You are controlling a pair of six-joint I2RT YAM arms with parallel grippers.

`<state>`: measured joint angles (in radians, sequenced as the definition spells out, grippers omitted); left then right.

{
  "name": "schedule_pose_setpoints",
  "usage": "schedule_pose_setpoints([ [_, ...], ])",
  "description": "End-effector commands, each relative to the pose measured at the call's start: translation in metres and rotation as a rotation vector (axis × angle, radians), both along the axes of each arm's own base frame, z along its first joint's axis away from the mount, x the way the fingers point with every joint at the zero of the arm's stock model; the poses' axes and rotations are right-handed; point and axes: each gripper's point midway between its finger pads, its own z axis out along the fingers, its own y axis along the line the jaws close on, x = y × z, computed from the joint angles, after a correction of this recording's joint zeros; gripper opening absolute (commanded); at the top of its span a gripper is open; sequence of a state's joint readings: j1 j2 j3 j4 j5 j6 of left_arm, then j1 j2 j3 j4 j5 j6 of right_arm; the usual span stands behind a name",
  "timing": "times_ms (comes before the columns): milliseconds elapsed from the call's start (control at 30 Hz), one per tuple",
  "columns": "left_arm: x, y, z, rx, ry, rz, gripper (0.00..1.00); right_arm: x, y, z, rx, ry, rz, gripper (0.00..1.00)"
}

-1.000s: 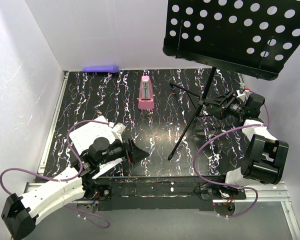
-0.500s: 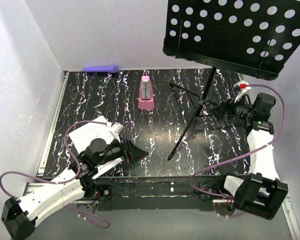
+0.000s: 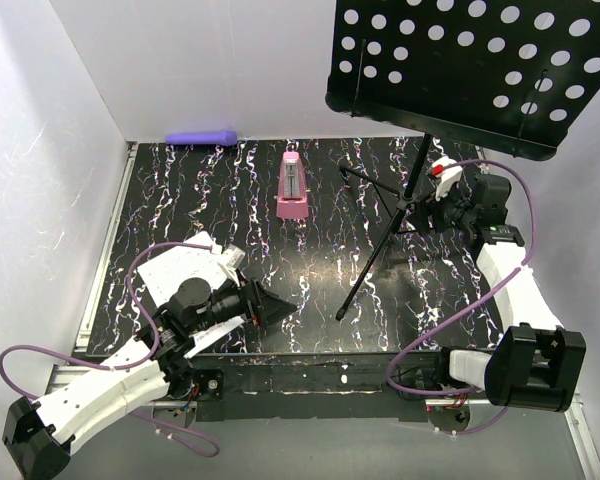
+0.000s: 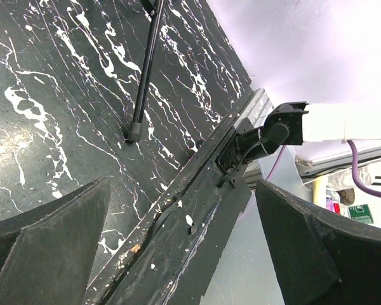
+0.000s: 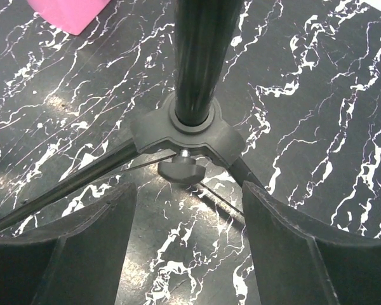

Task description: Set up the instrument practice props

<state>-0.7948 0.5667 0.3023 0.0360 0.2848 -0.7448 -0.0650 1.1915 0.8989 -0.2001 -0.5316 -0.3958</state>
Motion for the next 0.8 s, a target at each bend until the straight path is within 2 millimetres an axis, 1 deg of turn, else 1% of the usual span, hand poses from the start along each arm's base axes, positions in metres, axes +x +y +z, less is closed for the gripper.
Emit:
schedule_pose_setpoints([
  [0,-0.001,0.003,-0.003,0.001,-0.001,0.007,0.98,0.026,-0.008,0.030,-0.065,-0.113,-0.056,0.73],
  [233,0.000,0.001,-0.004,0.000,-0.001,0.001,0.98,0.028,-0.005,0.026,-0.167,-0.162,-0.015,0.65],
  [267,0.000,0.001,-0.003,0.000,0.000,0.000,0.98,0.028,0.006,0.025,-0.174,-0.168,0.017,0.64],
  [367,0.000,0.001,-0.003,0.001,-0.002,0.001,0.98,0.029,0.009,0.027,-0.190,-0.190,0.023,0.61],
  [433,0.000,0.001,-0.002,0.000,-0.003,0.001,0.98,0.031,0.009,0.026,-0.199,-0.192,0.020,0.59],
  [667,0.000,0.000,-0.002,-0.001,-0.004,-0.002,0.98,0.033,0.009,0.020,-0.227,-0.189,0.024,0.42],
  [767,0.000,-0.001,-0.001,0.000,-0.004,-0.004,0.98,0.032,0.007,0.014,-0.234,-0.177,0.022,0.41],
])
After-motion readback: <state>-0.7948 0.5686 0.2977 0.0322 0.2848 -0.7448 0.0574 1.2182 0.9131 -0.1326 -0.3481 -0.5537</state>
